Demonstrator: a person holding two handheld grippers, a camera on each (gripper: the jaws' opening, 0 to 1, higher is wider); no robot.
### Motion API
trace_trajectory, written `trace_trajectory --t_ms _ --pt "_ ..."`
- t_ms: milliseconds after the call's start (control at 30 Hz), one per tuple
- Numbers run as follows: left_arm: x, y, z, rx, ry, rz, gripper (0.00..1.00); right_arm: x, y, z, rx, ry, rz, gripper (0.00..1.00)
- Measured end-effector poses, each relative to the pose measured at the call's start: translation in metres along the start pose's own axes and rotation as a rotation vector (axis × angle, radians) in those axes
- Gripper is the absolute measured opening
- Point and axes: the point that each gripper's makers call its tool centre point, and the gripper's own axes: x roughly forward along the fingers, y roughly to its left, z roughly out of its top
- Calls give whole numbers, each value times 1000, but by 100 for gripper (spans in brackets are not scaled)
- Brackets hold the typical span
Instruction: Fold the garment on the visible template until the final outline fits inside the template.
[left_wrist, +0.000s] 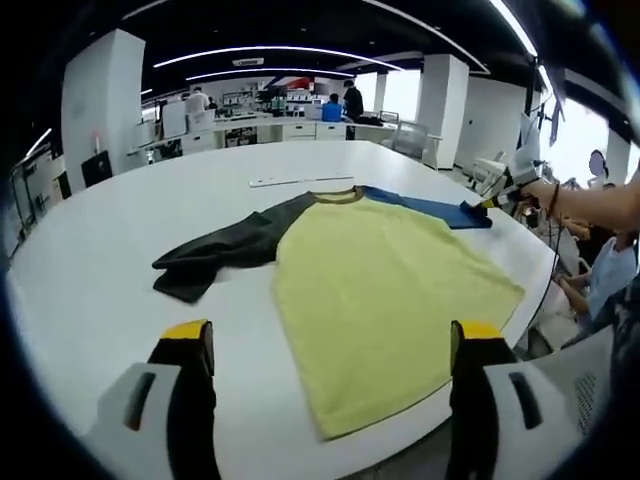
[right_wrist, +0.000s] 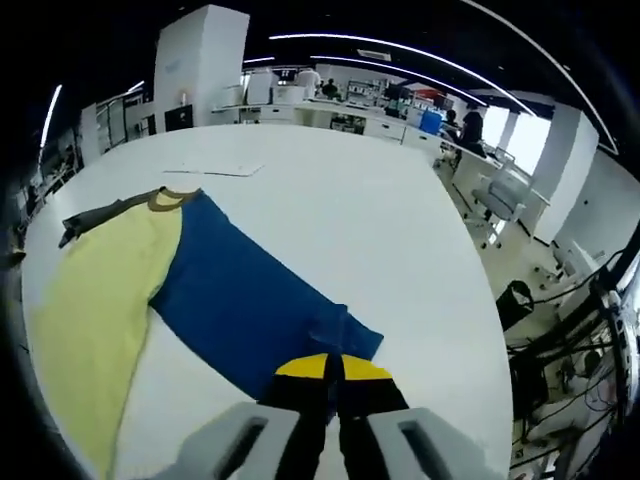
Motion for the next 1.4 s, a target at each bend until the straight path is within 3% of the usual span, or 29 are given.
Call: trace_trajectory --t_ms 300,667,1067,1300,1400 --pt "-2 0 4 -9 -26 -7 96 -20 -38 -8 40 18 -97 0" --pt "-5 2 2 -11 -27 0 96 -32 -59 -27 109 57 -160 0" --pt "-8 5 2 -5 -25 3 98 -28 -58 -33 184 64 -160 0" --pt "-9 4 0 16 -13 -6 99 -29 -48 -20 171 46 -134 0" --pt "-10 4 4 10 -35 -9 99 -27 -46 -12 171 41 -123 0"
